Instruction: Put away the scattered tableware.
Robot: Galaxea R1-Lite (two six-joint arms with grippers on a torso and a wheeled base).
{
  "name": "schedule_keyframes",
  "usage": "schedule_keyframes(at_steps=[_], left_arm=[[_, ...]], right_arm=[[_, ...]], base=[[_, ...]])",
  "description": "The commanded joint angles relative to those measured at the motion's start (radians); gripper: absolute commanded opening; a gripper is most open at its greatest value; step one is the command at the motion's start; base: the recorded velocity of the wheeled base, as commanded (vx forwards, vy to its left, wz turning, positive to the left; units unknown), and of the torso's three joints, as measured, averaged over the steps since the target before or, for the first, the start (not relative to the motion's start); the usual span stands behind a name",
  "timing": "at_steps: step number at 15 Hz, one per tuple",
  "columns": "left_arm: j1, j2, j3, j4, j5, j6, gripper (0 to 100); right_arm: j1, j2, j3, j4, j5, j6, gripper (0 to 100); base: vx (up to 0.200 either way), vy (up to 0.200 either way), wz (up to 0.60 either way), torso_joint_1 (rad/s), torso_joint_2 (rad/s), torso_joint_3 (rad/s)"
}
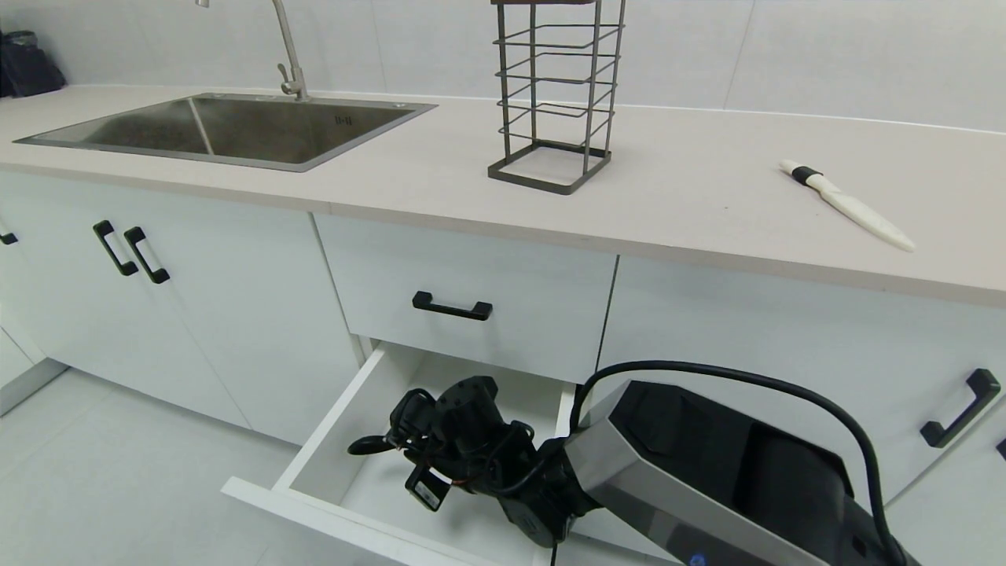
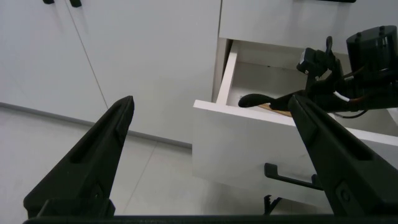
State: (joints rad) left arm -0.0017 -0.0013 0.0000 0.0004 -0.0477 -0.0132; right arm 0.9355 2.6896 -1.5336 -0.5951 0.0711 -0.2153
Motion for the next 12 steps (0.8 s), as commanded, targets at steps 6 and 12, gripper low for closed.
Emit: schedule_keyframes(at_steps=[6, 12], left_arm=[[0.0, 0.001, 0.0, 0.0, 0.0, -0.001, 100], [0.0, 0.001, 0.0, 0.0, 0.0, -0.001, 100]], right_arm=[[0.0, 0.003, -0.002, -0.006, 0.001, 0.001, 100], [0.002, -0.008, 0.001, 0.001, -0.002, -0.01, 100]], base=[[0.0, 0.0, 0.0, 0.0, 0.0, 0.0], [0.0, 0.0, 0.0, 0.0, 0.0, 0.0]])
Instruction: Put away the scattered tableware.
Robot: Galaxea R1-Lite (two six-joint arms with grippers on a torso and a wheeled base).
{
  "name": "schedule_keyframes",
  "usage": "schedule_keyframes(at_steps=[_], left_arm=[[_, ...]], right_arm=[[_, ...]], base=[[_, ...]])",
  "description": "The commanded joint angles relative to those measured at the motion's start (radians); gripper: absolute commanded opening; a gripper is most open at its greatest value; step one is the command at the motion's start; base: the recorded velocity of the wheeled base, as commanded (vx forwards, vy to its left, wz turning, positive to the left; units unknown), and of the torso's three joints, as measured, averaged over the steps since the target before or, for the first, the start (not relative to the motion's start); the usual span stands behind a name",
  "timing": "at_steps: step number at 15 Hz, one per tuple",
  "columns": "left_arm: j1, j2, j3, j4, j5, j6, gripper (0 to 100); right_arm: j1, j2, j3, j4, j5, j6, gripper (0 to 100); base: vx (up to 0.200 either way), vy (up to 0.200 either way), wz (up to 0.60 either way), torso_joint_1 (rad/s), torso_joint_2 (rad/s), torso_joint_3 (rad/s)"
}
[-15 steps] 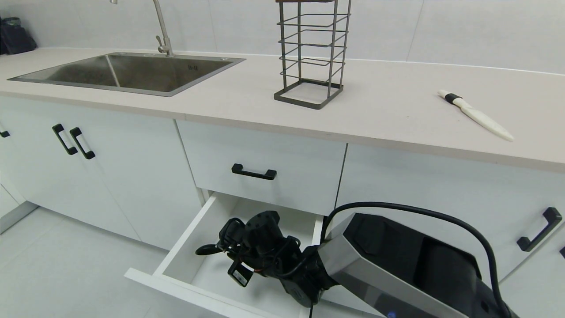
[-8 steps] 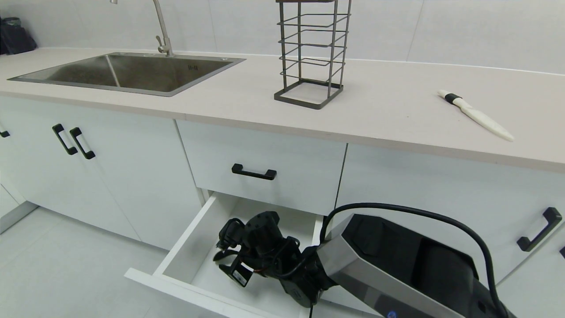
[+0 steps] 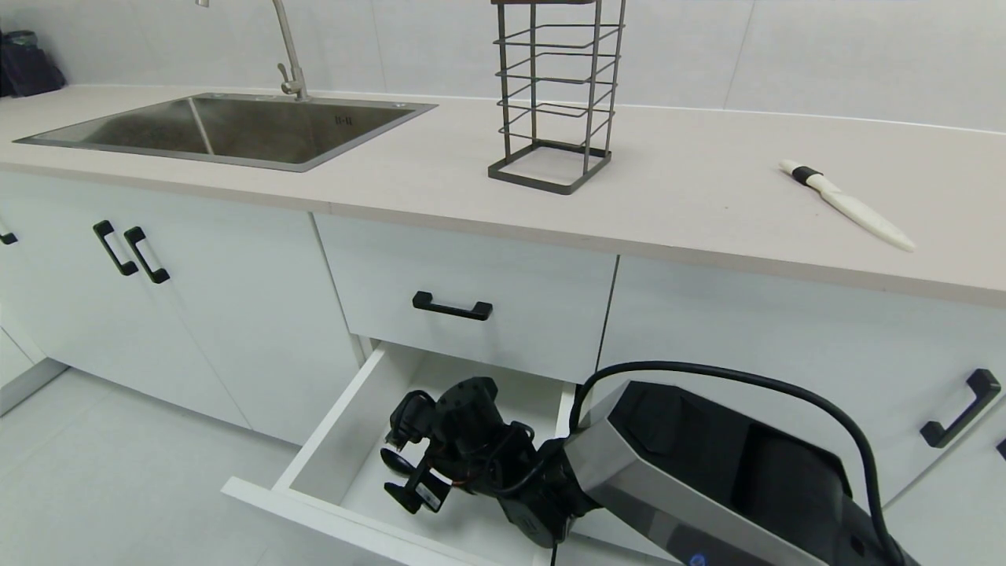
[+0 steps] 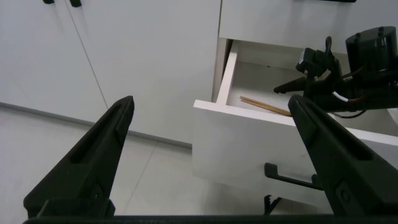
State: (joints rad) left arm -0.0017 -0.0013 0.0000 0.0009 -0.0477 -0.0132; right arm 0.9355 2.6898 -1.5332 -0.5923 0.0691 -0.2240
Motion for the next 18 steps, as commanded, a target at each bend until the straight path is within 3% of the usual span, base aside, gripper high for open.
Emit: schedule_keyframes(at_steps=[1, 6, 12, 16, 18], left_arm=[[0.0, 0.001, 0.0, -0.001, 0.0, -0.001, 100], [0.0, 0.001, 0.0, 0.001, 0.0, -0.001, 100], [0.0, 0.001, 0.0, 0.001, 0.0, -0.001, 100], [0.0, 0.001, 0.0, -0.001, 0.0, -0.001, 100], [0.0, 0.001, 0.0, -0.001, 0.0, -0.001, 100]], right_arm=[[0.003, -0.038, -0.001, -0.001, 0.0, -0.003, 100], [0.039, -0.266, 0.12, -0.018, 0.011, -0.054, 100], [0.048, -0.605, 0.651, -0.285, 0.014, -0.038, 100], [0.057, -0.769, 0.84, -0.311, 0.021, -0.035, 100], [0.057, -0.769, 0.84, -0.311, 0.021, -0.035, 100]], base=[[0.0, 0.0, 0.0, 0.0, 0.0, 0.0], [0.0, 0.0, 0.0, 0.0, 0.0, 0.0], [0.0, 0.0, 0.0, 0.0, 0.0, 0.0], [0.0, 0.0, 0.0, 0.0, 0.0, 0.0], [0.0, 0.0, 0.0, 0.0, 0.0, 0.0]])
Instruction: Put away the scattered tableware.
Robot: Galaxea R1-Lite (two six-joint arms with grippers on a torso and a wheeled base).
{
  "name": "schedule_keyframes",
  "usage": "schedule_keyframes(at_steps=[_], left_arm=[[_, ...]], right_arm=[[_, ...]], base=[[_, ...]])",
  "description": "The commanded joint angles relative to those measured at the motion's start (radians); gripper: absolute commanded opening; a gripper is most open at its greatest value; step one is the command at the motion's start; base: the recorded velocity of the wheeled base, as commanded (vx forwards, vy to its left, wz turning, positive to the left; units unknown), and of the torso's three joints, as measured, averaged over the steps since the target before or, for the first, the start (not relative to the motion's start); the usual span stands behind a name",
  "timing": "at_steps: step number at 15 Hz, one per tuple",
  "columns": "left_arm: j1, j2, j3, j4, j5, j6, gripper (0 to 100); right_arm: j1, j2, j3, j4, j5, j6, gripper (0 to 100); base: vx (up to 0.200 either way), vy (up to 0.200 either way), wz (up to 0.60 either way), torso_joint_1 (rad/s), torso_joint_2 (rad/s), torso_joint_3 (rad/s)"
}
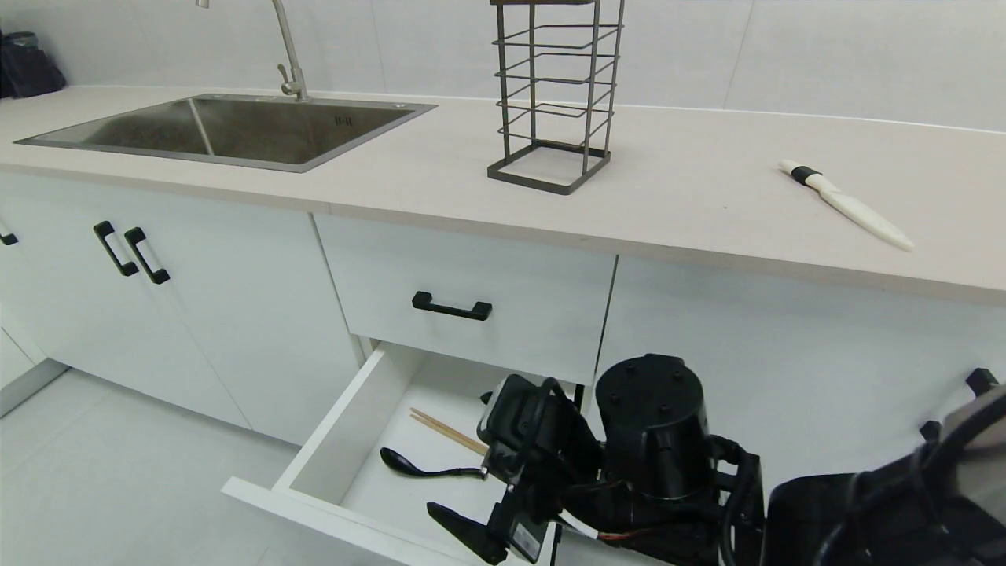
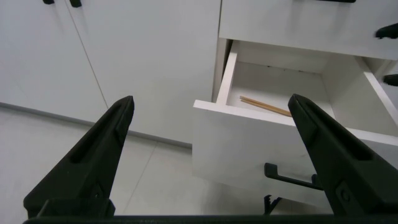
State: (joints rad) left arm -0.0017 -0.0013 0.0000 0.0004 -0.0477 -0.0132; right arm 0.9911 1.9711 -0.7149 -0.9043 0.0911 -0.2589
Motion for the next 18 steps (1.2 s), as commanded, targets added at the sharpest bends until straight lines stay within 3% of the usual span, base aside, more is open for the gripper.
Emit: schedule_keyframes(at_steps=[1, 5, 13, 18], left_arm=[[0.0, 0.001, 0.0, 0.0, 0.0, -0.001, 100], [0.0, 0.001, 0.0, 0.001, 0.0, -0.001, 100], [0.0, 0.001, 0.0, 0.0, 0.0, -0.001, 100], [0.0, 0.001, 0.0, 0.001, 0.0, -0.001, 100]], right_arm=[[0.0, -0.159, 0.149, -0.015, 0.01, 0.001, 100], [-0.022, -0.281, 0.252, -0.016, 0.027, 0.096, 100], [-0.026, -0.368, 0.258, -0.015, 0.05, 0.096, 100], [-0.201, -0.575, 0.425, 0.002, 0.113, 0.099, 100]], base=[[0.0, 0.0, 0.0, 0.0, 0.0, 0.0], [0.0, 0.0, 0.0, 0.0, 0.0, 0.0], [0.0, 0.0, 0.0, 0.0, 0.0, 0.0], [0.0, 0.0, 0.0, 0.0, 0.0, 0.0]])
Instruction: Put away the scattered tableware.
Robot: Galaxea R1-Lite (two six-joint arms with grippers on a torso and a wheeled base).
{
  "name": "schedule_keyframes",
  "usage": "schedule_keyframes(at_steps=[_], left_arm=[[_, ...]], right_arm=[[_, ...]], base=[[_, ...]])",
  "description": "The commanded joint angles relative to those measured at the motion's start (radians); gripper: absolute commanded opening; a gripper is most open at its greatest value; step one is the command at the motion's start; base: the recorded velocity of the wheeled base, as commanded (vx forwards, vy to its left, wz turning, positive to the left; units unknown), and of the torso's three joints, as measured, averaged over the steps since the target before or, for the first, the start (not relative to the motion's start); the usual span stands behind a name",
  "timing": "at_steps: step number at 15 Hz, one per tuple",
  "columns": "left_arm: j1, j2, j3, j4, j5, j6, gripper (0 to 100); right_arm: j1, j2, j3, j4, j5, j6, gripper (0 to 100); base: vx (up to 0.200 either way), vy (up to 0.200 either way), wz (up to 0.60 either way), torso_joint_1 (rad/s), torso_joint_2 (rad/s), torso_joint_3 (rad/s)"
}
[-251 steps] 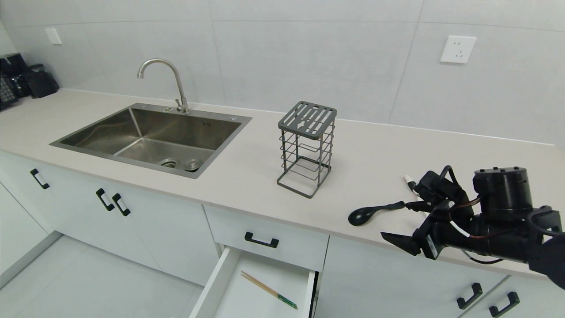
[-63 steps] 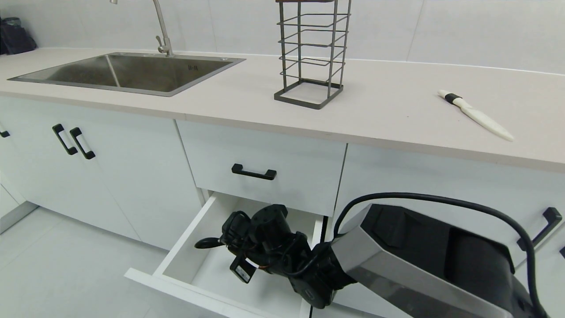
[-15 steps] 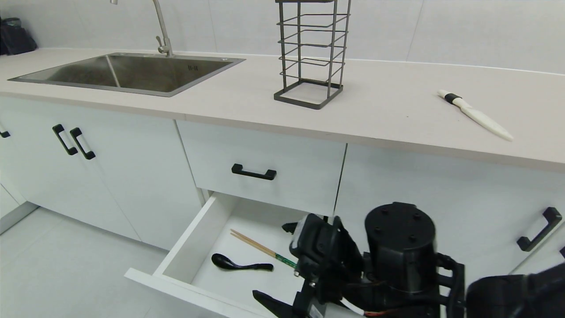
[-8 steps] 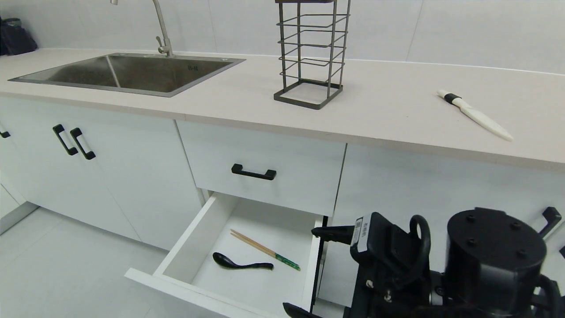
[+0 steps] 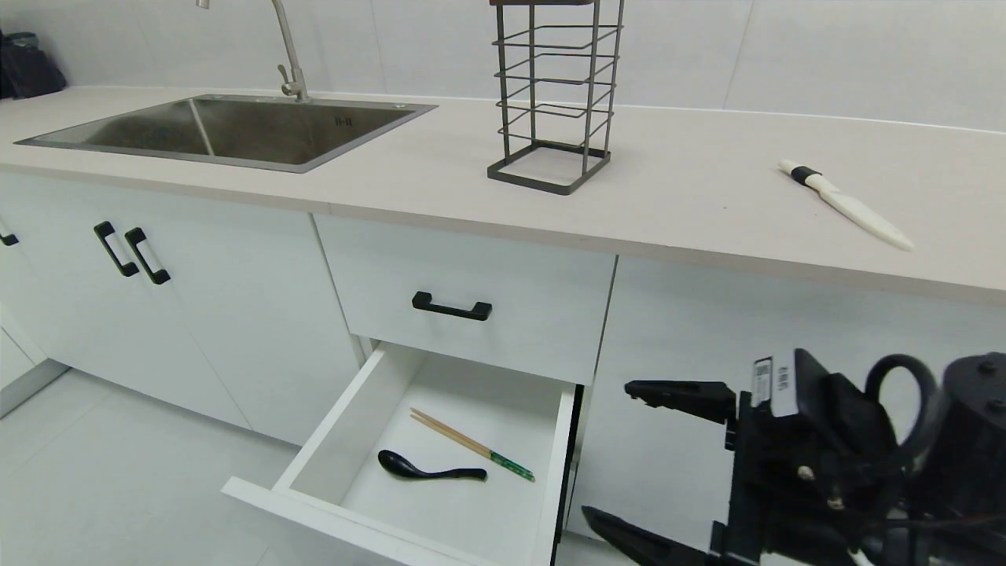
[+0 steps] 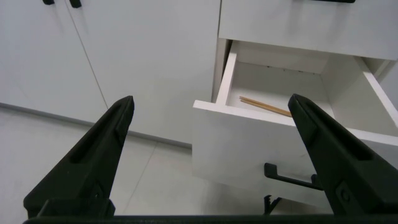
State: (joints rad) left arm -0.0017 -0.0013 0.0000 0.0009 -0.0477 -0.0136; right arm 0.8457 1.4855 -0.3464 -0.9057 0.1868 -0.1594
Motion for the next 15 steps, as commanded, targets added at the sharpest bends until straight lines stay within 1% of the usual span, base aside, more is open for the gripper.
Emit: schedule_keyframes(at_steps=[1, 3, 4, 5, 6, 7, 8, 9, 10, 11, 12, 13, 14, 15], left_arm=[[0.0, 0.001, 0.0, -0.001, 0.0, -0.002, 100], [0.0, 0.001, 0.0, -0.001, 0.0, -0.003, 100], [0.0, 0.001, 0.0, -0.001, 0.0, 0.0, 100], [0.0, 0.001, 0.0, -0.001, 0.0, 0.0, 100], [0.0, 0.001, 0.0, -0.002, 0.0, -0.003, 100], [0.0, 0.001, 0.0, -0.002, -0.001, -0.003, 100], [0.0, 0.001, 0.0, -0.004, -0.001, 0.003, 100], [0.0, 0.001, 0.0, -0.004, -0.003, 0.017, 100], [0.0, 0.001, 0.0, -0.004, -0.003, 0.017, 100], [0.0, 0.001, 0.0, -0.004, -0.004, 0.029, 100], [0.0, 0.001, 0.0, -0.004, -0.004, 0.03, 100], [0.0, 0.001, 0.0, -0.004, -0.031, 0.05, 100], [0.0, 0.001, 0.0, -0.005, -0.057, 0.069, 100], [0.0, 0.001, 0.0, -0.005, -0.057, 0.069, 100]], right_arm=[[-0.077, -0.116, 0.066, 0.01, 0.022, 0.001, 100], [-0.201, -0.232, 0.079, 0.041, 0.079, 0.029, 100], [-0.327, -0.297, 0.119, 0.056, 0.143, 0.037, 100], [-0.389, -0.34, 0.17, 0.059, 0.171, 0.023, 100], [-0.448, -0.464, 0.291, 0.051, 0.186, 0.0, 100], [-0.499, -0.58, 0.337, 0.059, 0.187, 0.003, 100], [-0.577, -0.691, 0.346, 0.088, 0.203, 0.006, 100], [-0.685, -0.812, 0.346, 0.126, 0.227, 0.006, 100], [-0.685, -0.812, 0.346, 0.126, 0.227, 0.006, 100], [-0.81, -1.042, 0.346, 0.222, 0.306, 0.004, 100], [-0.823, -1.108, 0.346, 0.248, 0.322, 0.004, 100], [-0.841, -1.297, 0.346, 0.314, 0.333, 0.012, 100], [-0.844, -1.36, 0.346, 0.34, 0.333, 0.023, 100], [-0.844, -1.36, 0.346, 0.34, 0.333, 0.023, 100]], base=[[0.0, 0.0, 0.0, 0.0, 0.0, 0.0], [0.0, 0.0, 0.0, 0.0, 0.0, 0.0], [0.0, 0.0, 0.0, 0.0, 0.0, 0.0], [0.0, 0.0, 0.0, 0.0, 0.0, 0.0], [0.0, 0.0, 0.0, 0.0, 0.0, 0.0], [0.0, 0.0, 0.0, 0.0, 0.0, 0.0], [0.0, 0.0, 0.0, 0.0, 0.0, 0.0], [0.0, 0.0, 0.0, 0.0, 0.0, 0.0], [0.0, 0.0, 0.0, 0.0, 0.0, 0.0], [0.0, 0.0, 0.0, 0.0, 0.0, 0.0], [0.0, 0.0, 0.0, 0.0, 0.0, 0.0], [0.0, 0.0, 0.0, 0.0, 0.0, 0.0], [0.0, 0.0, 0.0, 0.0, 0.0, 0.0], [0.0, 0.0, 0.0, 0.0, 0.0, 0.0]])
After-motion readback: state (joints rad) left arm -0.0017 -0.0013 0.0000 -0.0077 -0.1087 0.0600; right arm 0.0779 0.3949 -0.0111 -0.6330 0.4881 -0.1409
